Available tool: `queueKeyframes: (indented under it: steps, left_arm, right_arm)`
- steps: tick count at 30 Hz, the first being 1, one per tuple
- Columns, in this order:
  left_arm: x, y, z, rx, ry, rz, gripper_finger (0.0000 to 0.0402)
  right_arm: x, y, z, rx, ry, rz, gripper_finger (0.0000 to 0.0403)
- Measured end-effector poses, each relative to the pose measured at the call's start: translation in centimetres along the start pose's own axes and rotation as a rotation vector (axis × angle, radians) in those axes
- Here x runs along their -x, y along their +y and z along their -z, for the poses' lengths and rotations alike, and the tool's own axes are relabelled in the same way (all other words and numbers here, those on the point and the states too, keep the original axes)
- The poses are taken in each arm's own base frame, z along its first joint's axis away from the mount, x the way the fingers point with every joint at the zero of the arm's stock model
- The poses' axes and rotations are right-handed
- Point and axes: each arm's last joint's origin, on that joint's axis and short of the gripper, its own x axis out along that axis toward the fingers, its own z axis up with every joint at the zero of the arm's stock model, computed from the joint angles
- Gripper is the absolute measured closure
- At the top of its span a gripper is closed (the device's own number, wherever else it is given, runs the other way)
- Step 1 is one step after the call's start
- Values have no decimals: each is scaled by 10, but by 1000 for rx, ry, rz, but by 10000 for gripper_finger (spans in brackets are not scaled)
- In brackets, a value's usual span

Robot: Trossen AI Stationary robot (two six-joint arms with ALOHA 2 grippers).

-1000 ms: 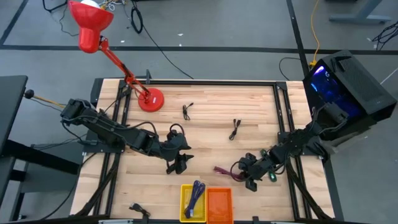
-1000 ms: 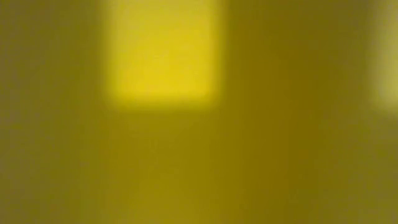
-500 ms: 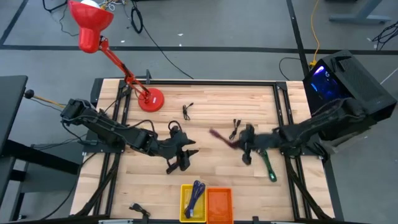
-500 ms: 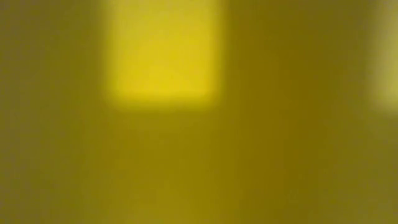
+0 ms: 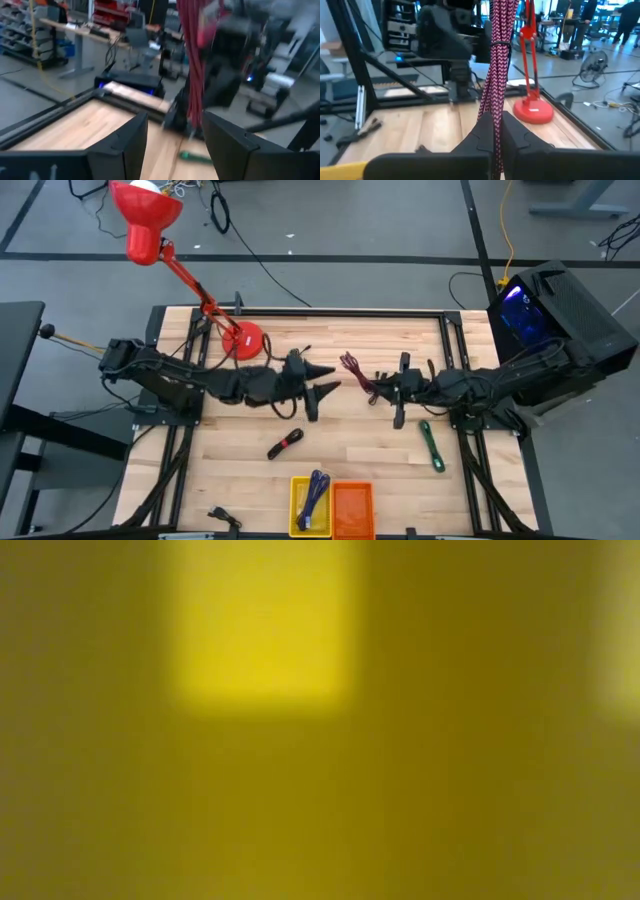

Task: Pick & Place USB Port
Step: Put the pink charger cable into the yellow bin

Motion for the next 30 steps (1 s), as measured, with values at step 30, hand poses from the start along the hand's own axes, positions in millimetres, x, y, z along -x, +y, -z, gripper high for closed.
queueKeyframes:
  steps: [30]
  left_arm:
    - [-6, 4, -13, -33, -61, 234, 209]
  right_arm:
    - [-18, 11, 0, -6, -92, -64, 399]
